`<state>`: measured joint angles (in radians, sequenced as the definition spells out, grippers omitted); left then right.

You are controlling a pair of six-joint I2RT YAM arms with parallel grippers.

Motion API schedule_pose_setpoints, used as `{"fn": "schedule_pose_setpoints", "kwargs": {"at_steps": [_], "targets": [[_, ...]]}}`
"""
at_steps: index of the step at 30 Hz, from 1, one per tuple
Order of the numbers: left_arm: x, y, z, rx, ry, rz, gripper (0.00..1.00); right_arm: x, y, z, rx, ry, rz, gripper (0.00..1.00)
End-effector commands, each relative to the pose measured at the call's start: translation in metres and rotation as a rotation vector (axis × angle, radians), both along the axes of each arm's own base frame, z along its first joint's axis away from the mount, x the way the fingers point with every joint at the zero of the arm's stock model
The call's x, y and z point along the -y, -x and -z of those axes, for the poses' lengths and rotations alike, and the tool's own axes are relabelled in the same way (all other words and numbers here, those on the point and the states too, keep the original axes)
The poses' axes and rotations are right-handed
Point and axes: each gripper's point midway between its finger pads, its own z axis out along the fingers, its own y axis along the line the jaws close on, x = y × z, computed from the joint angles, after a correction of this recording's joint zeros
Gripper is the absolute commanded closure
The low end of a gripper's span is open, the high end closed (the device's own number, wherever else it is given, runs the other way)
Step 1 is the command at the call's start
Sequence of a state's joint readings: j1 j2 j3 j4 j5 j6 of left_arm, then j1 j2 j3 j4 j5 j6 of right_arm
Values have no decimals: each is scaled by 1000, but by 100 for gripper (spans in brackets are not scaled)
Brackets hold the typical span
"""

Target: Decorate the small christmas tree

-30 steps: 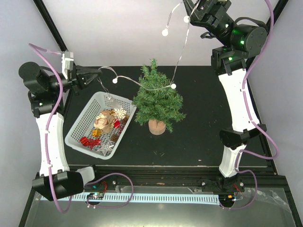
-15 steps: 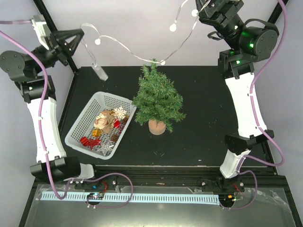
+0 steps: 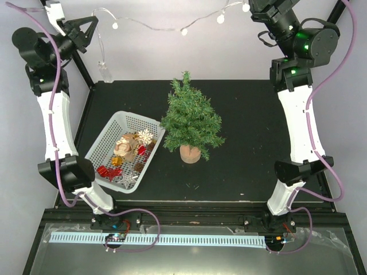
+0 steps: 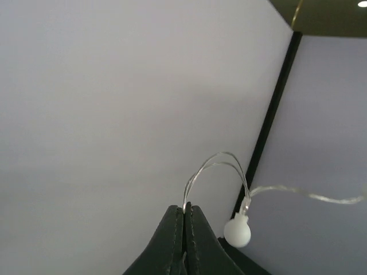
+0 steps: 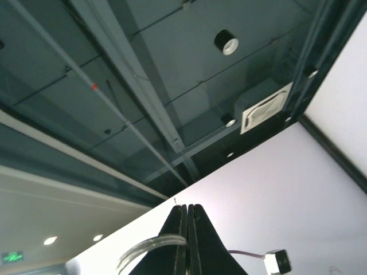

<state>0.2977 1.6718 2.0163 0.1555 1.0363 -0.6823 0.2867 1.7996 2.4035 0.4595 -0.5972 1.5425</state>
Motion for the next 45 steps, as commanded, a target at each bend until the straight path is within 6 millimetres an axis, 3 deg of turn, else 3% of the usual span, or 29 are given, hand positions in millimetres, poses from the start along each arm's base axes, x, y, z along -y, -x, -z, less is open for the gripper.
{"fn": "schedule_pose_setpoints", "kwargs": {"at_steps": [1, 5, 9, 14, 19, 22, 29, 42, 45], "targets": [[6, -5, -4, 29, -92, -123, 99, 18, -27, 6, -44, -10, 112, 99], [13, -19, 22, -25, -173, -176, 98, 30, -58, 22, -100, 28, 207, 99], [24, -22, 58, -121, -241, -168, 98, 47, -95, 51, -212, 118, 366, 99], [25, -14, 103, -181, -281, -168, 98, 64, -129, 108, -347, 273, 549, 99], [39, 4, 141, -257, -293, -90, 98, 76, -141, 164, -440, 383, 651, 99], [57, 20, 157, -281, -324, -22, 98, 85, -145, 190, -484, 418, 686, 99], [88, 66, 185, -300, -419, 66, 98, 103, -146, 229, -552, 463, 734, 99], [111, 92, 242, -451, -431, 174, 98, 110, -132, 263, -597, 513, 769, 99], [119, 107, 244, -444, -439, 201, 98, 113, -129, 268, -608, 524, 782, 99]]}}
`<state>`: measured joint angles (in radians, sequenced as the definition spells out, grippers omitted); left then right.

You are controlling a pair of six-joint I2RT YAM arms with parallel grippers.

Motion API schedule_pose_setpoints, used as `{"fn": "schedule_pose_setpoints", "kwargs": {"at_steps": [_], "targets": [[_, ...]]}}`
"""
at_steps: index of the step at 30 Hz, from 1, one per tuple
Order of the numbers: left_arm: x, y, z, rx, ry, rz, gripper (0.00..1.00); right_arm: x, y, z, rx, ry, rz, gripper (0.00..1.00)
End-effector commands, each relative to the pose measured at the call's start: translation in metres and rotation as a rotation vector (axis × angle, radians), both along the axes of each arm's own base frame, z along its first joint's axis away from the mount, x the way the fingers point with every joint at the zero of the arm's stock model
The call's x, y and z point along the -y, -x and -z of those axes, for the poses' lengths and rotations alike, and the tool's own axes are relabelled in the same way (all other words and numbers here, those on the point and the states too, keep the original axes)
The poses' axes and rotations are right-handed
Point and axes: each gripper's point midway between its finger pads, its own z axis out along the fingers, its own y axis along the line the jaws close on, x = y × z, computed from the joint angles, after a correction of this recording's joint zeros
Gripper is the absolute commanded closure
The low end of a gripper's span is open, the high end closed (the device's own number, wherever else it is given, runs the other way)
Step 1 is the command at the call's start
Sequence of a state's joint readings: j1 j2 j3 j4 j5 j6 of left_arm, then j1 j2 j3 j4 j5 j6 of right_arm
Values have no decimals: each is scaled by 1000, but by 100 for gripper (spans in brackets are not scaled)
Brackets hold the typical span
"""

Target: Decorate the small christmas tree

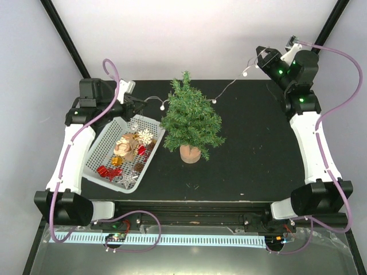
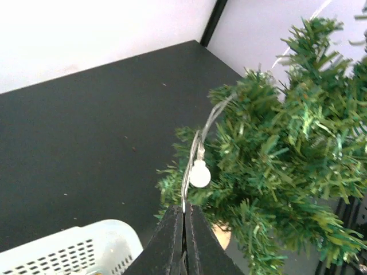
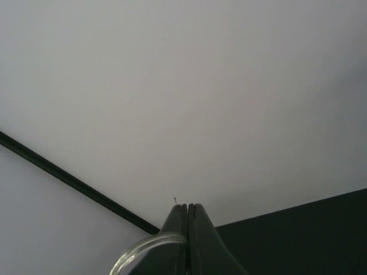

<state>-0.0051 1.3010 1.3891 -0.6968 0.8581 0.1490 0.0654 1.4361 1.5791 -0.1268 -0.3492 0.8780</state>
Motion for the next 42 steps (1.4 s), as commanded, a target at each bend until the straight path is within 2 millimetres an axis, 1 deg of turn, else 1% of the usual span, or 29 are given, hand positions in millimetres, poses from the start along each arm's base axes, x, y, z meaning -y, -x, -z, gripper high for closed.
{"fn": "schedule_pose_setpoints", "kwargs": {"at_steps": [1, 4, 8, 13, 21, 26, 28, 32, 37, 40, 41, 42], "targets": [[15, 26, -3, 13, 0, 65, 99, 11, 10, -5, 26, 34, 43, 99], [25, 34, 2, -10, 3, 99, 98, 15, 13, 0, 17, 36, 59, 99], [36, 46, 4, -31, 7, 137, 98, 22, 18, 2, 12, 36, 80, 99], [41, 55, 11, -64, 15, 148, 98, 28, 24, 2, 11, 38, 96, 99], [53, 66, 46, -152, 37, 174, 99, 33, 32, 7, 2, 39, 105, 99], [60, 67, 58, -153, 35, 184, 99, 35, 37, 1, 8, 50, 114, 99], [64, 66, 63, -164, 31, 191, 98, 37, 40, -2, 12, 52, 122, 99], [68, 60, 70, -185, 35, 193, 98, 41, 49, -15, 33, 70, 147, 99], [69, 46, 77, -207, 24, 173, 99, 45, 64, -40, 77, 96, 169, 99], [67, 39, 76, -192, 16, 147, 98, 43, 73, -56, 105, 111, 164, 99], [67, 33, 84, -209, 7, 138, 98, 43, 76, -59, 108, 124, 164, 99], [66, 30, 86, -208, 2, 129, 98, 44, 80, -63, 118, 136, 167, 99]]}}
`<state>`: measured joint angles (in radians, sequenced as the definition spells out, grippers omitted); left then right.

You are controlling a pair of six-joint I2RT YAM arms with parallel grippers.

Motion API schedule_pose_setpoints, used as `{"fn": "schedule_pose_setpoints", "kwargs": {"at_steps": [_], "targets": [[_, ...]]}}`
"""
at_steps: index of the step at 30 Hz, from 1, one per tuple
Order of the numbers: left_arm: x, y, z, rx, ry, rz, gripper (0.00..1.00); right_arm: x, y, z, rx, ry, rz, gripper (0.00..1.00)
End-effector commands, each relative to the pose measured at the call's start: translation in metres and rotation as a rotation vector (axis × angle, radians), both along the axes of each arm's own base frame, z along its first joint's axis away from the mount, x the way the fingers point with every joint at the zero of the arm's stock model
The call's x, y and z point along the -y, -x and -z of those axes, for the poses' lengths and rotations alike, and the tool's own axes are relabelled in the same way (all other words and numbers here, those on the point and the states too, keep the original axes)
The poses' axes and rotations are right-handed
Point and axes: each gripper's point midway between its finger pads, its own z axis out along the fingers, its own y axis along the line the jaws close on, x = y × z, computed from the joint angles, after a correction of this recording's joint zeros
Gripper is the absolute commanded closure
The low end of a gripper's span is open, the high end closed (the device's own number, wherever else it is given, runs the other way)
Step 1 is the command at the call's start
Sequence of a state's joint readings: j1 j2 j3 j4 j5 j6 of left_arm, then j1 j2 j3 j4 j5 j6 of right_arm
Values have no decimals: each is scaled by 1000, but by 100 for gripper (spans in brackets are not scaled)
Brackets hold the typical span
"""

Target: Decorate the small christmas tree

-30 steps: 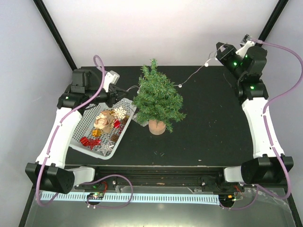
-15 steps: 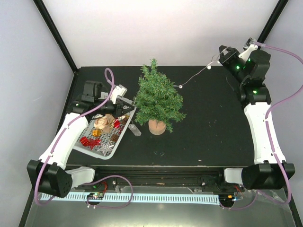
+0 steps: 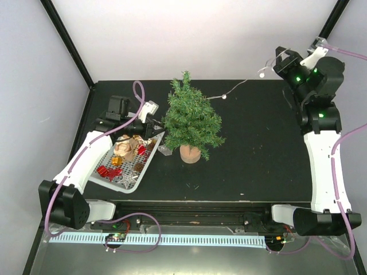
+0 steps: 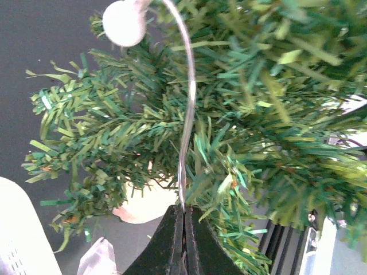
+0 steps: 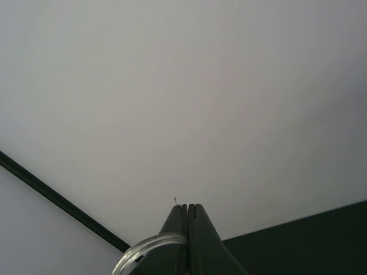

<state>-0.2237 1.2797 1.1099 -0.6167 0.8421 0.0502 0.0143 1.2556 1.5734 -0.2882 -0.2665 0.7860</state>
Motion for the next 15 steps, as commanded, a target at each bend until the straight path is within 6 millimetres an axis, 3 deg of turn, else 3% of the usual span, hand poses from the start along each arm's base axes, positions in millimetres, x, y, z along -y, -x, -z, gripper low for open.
{"fn": "schedule_pose_setpoints", "kwargs": {"at_steps": [1, 6, 15], "targets": [[-1, -21, -4, 45, -14, -38, 99, 6, 25, -34, 73, 69, 29, 99], [0, -31, 1, 35, -28, -46, 99, 1, 43, -40, 75, 126, 3, 99], [-4, -53, -22, 89, 5, -88, 99, 1, 55, -20, 32, 159, -4, 99]]}}
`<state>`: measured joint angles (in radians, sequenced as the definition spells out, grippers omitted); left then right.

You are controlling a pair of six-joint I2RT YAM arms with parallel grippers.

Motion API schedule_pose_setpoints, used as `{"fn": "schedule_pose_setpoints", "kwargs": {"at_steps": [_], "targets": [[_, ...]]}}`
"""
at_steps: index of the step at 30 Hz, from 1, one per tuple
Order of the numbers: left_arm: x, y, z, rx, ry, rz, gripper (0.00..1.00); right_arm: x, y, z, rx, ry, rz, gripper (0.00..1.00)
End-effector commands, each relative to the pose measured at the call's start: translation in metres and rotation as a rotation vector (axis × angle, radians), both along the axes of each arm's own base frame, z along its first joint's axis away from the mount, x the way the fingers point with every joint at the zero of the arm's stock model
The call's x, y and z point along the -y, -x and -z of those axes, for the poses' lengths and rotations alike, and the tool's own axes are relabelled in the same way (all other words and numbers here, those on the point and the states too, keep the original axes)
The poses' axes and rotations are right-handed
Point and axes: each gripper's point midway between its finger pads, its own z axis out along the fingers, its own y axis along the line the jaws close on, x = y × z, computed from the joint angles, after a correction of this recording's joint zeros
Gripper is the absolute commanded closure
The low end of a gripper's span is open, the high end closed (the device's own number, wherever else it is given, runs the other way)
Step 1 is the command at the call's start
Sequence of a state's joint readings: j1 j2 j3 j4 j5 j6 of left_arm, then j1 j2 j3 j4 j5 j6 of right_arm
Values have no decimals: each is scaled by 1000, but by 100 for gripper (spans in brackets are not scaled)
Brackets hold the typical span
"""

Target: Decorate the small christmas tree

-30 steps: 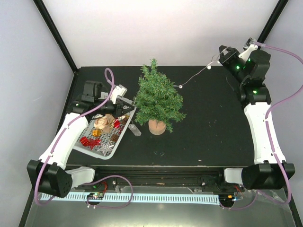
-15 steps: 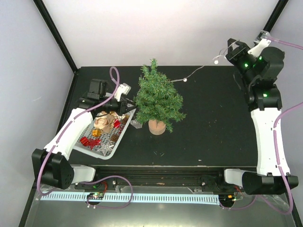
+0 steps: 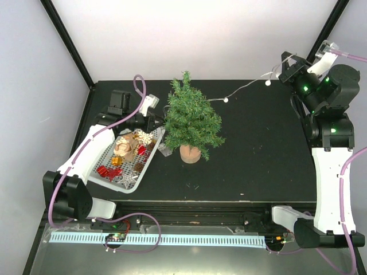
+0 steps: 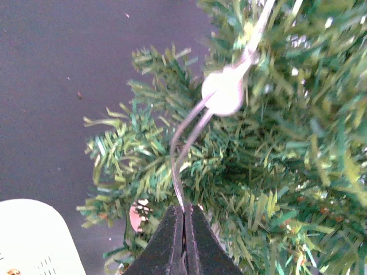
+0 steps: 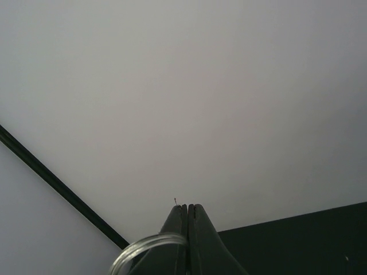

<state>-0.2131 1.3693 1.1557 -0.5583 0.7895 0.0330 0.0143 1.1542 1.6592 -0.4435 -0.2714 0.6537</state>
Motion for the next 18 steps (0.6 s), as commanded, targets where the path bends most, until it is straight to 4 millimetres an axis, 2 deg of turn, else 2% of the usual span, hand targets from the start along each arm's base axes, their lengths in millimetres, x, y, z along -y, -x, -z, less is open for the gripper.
{"fn": "schedule_pose_setpoints", "kwargs": {"at_steps": [1, 5, 9, 18], "targets": [[-1, -23, -30, 78, 31, -32, 99, 0, 0, 17, -39, 31, -7, 99], [0, -26, -25, 56, 37, -31, 98, -2, -4, 20, -52, 26, -20, 99], [0, -22, -16, 35, 40, -23, 93, -5, -1, 24, -68, 40, -30, 99], [5, -7, -4, -4, 67, 16, 81, -3, 37, 38, -100, 89, -13, 99]]}}
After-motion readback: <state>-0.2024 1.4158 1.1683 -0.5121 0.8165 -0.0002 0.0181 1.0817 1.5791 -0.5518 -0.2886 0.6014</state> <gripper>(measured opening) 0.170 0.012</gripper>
